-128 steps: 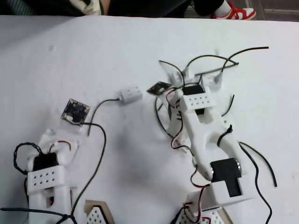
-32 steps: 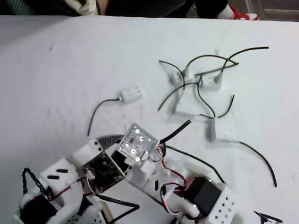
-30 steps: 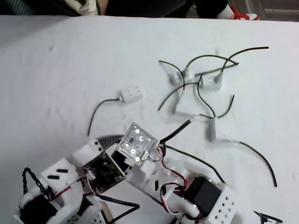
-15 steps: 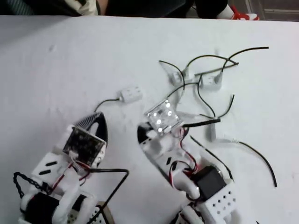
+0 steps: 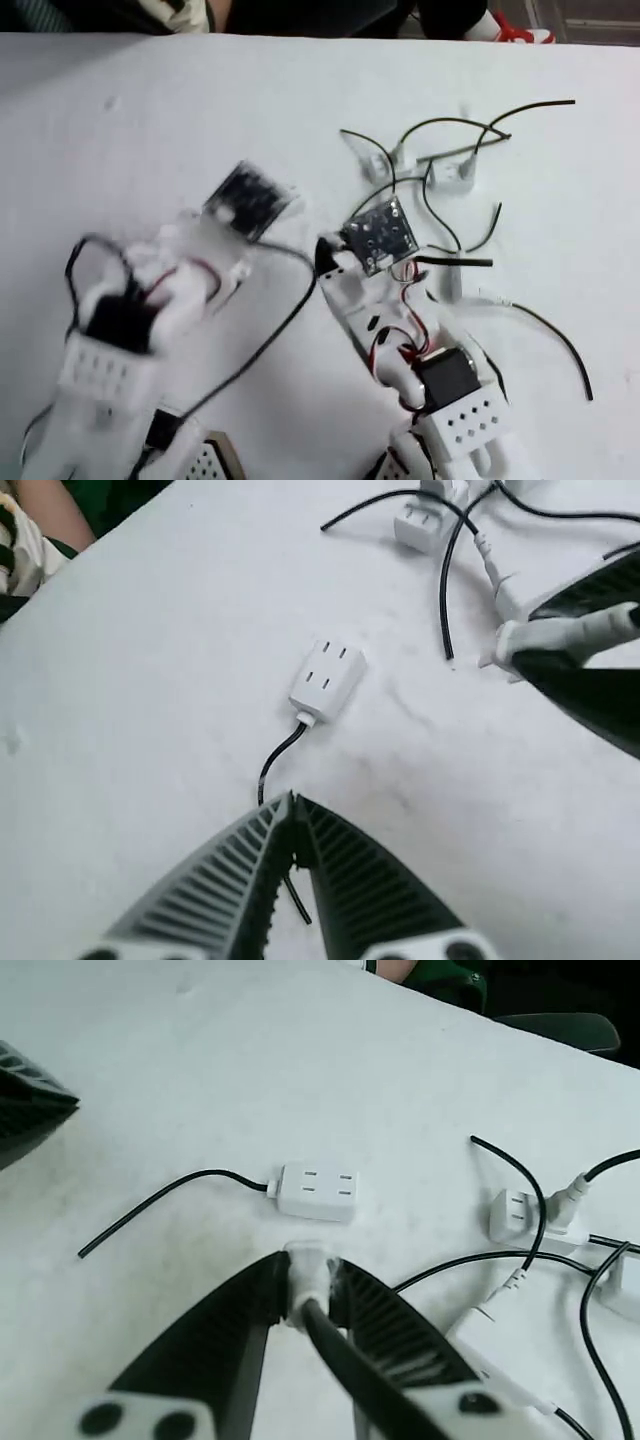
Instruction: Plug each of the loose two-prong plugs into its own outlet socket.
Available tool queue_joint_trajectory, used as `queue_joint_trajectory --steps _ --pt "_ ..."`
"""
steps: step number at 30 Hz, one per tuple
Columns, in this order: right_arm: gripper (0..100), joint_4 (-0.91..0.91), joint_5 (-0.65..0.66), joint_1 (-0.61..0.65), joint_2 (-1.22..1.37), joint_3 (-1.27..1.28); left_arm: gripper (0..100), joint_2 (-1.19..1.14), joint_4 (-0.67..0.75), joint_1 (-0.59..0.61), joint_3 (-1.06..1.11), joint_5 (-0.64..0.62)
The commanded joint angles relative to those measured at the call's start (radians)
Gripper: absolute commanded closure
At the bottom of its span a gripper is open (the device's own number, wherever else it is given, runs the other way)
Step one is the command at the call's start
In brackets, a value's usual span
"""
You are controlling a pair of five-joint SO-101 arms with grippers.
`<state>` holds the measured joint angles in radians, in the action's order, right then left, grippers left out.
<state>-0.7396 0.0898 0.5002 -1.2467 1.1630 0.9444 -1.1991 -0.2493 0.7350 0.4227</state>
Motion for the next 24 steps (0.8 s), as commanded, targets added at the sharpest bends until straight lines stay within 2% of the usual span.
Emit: queue_joint_trajectory --steps 1,4,10,14,17,24 --pt "98.1 0.028 -0.006 -0.047 -0.007 -0.006 97 -0.237 -0.003 0.027 -0.178 0.089" --pt "98.1 0.061 -0.006 -0.133 -0.007 -0.006 96 -0.394 -0.005 0.062 -0.281 0.138" --pt "98.1 0.073 -0.006 -0.231 -0.018 -0.006 83 -0.768 -0.005 0.137 -0.5 0.255" --pt "97.9 0.073 0.002 -0.294 -0.018 -0.006 75 -1.043 -0.006 0.148 -0.69 0.256" --pt "97.9 0.073 0.003 -0.358 -0.018 -0.008 73 -1.251 -0.012 0.163 -0.865 0.259" --pt "97.9 0.081 0.003 -0.377 -0.018 -0.005 73 -1.672 -0.236 0.165 -1.401 0.301"
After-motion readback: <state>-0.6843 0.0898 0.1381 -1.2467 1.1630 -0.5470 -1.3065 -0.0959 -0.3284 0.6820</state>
